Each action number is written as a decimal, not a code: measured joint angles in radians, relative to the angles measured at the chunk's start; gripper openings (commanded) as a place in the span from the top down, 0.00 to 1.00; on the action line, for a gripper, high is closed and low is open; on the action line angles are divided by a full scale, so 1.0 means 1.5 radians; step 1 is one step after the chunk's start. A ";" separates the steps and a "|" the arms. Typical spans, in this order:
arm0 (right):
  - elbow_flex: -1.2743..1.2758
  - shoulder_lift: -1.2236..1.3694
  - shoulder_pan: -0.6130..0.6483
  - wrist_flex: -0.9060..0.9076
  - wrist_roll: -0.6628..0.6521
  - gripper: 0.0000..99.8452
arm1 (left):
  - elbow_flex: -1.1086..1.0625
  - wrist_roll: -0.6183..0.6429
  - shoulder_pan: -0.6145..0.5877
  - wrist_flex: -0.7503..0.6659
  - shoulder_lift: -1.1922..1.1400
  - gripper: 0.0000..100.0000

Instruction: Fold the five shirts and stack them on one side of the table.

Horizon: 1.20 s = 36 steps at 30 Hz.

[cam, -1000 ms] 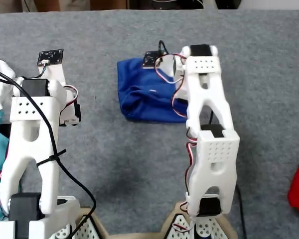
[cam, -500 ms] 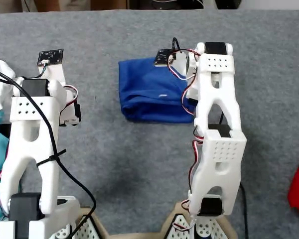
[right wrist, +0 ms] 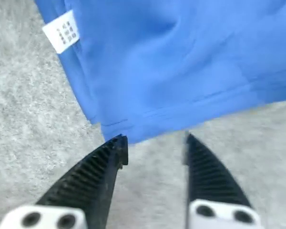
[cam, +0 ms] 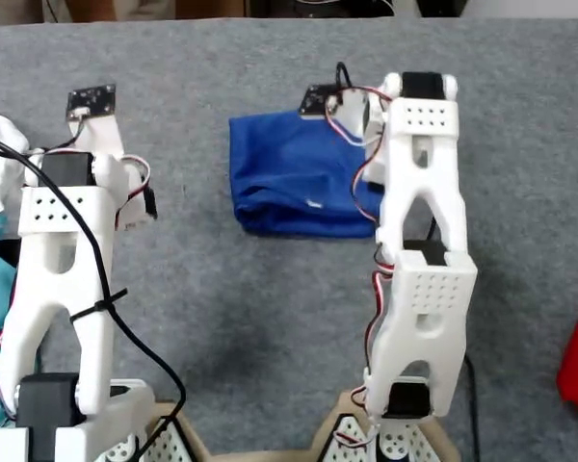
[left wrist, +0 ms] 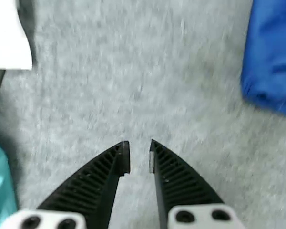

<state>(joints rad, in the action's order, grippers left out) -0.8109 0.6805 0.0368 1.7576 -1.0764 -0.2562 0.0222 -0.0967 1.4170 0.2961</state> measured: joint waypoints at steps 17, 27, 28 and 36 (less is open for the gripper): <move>-0.247 0.172 0.060 -0.150 0.224 0.97 | 0.274 0.265 0.185 -0.082 -0.345 0.98; -0.314 0.363 0.058 -0.309 0.258 0.97 | 0.319 0.291 0.289 -0.082 -0.444 0.98; -0.326 0.377 0.056 -0.316 0.258 0.97 | 0.319 0.291 0.294 -0.082 -0.446 0.98; -0.407 0.451 0.043 -0.329 0.258 0.97 | 0.320 0.291 0.294 -0.077 -0.493 0.98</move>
<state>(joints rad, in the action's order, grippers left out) -1.4216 1.3571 0.1013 1.2635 -0.6897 0.2240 0.4580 0.3437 1.3019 -0.4434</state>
